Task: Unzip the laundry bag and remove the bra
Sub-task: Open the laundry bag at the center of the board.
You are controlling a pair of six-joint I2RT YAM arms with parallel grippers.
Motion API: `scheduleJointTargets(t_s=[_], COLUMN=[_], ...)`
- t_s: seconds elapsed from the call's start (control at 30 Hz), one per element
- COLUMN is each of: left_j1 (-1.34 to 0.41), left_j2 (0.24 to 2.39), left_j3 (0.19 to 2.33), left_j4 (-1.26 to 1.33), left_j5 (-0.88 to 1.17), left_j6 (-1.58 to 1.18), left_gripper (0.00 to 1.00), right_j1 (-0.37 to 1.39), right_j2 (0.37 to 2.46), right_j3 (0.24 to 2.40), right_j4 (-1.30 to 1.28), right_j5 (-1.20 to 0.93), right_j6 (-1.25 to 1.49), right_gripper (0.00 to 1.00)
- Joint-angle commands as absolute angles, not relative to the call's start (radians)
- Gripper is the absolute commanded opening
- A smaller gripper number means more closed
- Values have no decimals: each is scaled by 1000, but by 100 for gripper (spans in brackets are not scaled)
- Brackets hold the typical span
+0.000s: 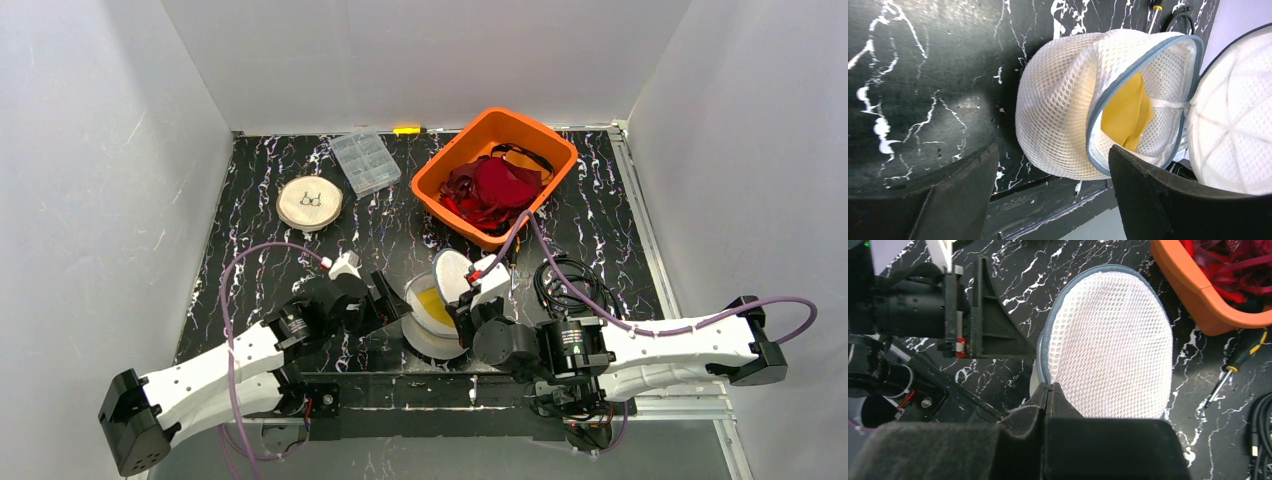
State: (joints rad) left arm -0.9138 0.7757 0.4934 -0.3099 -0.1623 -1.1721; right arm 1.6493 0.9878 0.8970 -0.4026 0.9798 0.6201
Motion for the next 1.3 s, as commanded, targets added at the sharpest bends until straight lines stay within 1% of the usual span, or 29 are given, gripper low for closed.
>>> scheduleJointTargets(t_s=[0.0,0.1,0.2,0.27,0.33,0.4,0.47,0.53,0.83,0.97,1.0,1.03,1.07,1.1,1.17,1.2,1.27], left_j1=[-920,-921,-921,-921,-922,-921,-922,-921,-921,-922,-921,-922,-922,-921,-921,-922,-920], left_j2=[843,874,896,907,918,926,937,949,1027,1051,1054,1054,1053,1048,1032,1018,985], left_j3=[540,558,568,573,577,582,590,601,607,600,598,597,595,595,603,611,628], left_j4=[-216,-214,-225,-240,-247,-248,-247,-247,-209,-187,-182,-179,-177,-179,-207,-233,-293], left_j5=[-89,-84,-95,-110,-118,-118,-114,-111,-94,-91,-95,-100,-102,-105,-125,-138,-172], left_j6=[-1192,-1190,-1188,-1187,-1186,-1189,-1187,-1178,-1179,-1183,-1181,-1181,-1181,-1178,-1163,-1152,-1123], left_gripper=[77,75,68,62,53,46,41,39,39,35,33,28,23,15,3,0,0], right_j1=[1646,1646,1646,1647,1647,1646,1646,1647,1647,1646,1646,1646,1645,1647,1647,1646,1646], right_j2=[965,960,962,961,956,950,944,936,921,922,922,923,922,922,914,907,881], right_j3=[877,860,853,849,841,833,824,815,796,790,793,792,793,795,803,809,828], right_j4=[-296,-253,-224,-210,-190,-172,-161,-153,-128,-119,-117,-119,-120,-125,-147,-166,-234], right_j5=[964,947,931,921,912,906,904,901,887,878,876,875,874,877,894,911,968], right_j6=[686,684,679,674,671,669,670,671,683,685,685,684,684,684,679,676,681], right_gripper=[1,1,1,1,1,1,1,1,1,1,1,1,1,1,1,1,1])
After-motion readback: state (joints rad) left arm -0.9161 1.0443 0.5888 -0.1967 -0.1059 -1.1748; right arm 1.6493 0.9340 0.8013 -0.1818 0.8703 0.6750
